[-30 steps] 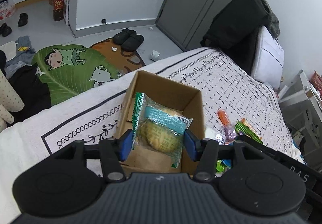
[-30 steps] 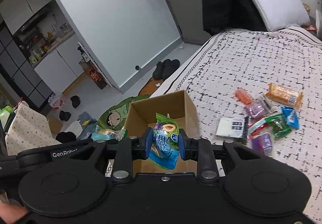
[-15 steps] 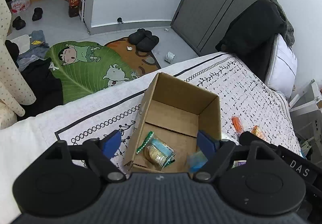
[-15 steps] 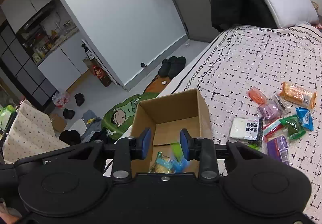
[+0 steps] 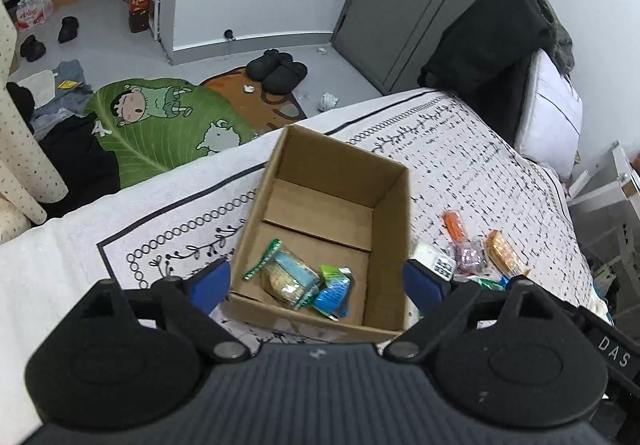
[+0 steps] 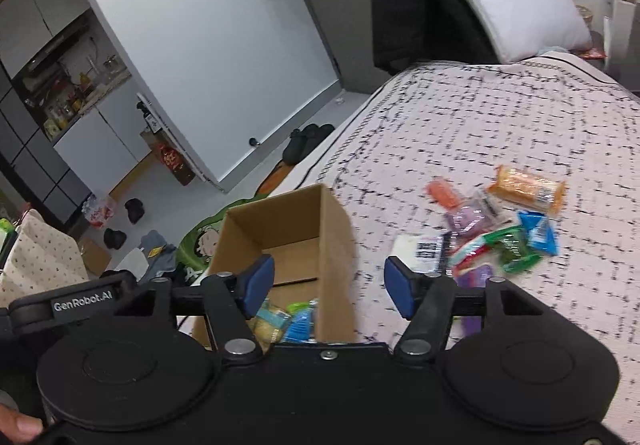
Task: Organize snacks
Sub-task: 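Carry both snacks into the cardboard box and open both tools, then grasp the green candy with the left tool while the right tool grasps the purple bar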
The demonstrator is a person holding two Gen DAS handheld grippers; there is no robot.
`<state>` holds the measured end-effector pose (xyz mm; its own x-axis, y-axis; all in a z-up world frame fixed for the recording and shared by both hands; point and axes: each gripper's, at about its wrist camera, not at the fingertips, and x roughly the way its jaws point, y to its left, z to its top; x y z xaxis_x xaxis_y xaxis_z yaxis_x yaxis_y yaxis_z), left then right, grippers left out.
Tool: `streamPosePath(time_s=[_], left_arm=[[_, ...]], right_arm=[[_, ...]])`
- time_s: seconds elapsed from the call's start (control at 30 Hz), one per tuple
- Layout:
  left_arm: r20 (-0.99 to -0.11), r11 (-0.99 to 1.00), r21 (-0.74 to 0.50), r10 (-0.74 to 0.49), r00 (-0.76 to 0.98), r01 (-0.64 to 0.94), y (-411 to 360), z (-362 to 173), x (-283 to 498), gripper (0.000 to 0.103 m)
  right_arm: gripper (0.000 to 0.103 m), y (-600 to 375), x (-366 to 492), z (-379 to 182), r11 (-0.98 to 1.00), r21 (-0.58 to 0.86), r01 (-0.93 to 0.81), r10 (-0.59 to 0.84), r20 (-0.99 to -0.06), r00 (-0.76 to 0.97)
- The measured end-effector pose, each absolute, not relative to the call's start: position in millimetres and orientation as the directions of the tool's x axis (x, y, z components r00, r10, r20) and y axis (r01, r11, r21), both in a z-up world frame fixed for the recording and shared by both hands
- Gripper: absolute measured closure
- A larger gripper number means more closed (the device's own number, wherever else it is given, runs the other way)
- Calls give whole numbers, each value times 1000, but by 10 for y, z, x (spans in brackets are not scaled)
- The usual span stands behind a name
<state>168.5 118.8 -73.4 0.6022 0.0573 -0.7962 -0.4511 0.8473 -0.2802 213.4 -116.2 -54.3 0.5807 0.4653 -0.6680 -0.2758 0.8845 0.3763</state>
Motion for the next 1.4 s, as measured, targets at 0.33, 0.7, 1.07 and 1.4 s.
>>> streamPosePath(time_s=[0.33, 0.7, 1.07, 1.4], left_arm=[[-789, 862, -291, 28, 613, -415, 789, -696, 1738, 0], [-797, 883, -284, 0, 603, -375, 381, -756, 1877, 0], [-790, 897, -271, -1, 613, -348, 15, -929, 2000, 3], [-819, 903, -255, -12, 573, -346, -204, -1198, 2226, 23]], right_arm=[[27, -1665, 2151, -556, 899, 360, -249, 435, -665, 607], [22, -2186, 2273, -711, 906, 372, -200, 411, -669, 620], [22, -2441, 2365, -1144, 891, 415, -185, 440, -682, 584], [43, -2381, 2543, -1580, 860, 471, -195, 504, -726, 468]])
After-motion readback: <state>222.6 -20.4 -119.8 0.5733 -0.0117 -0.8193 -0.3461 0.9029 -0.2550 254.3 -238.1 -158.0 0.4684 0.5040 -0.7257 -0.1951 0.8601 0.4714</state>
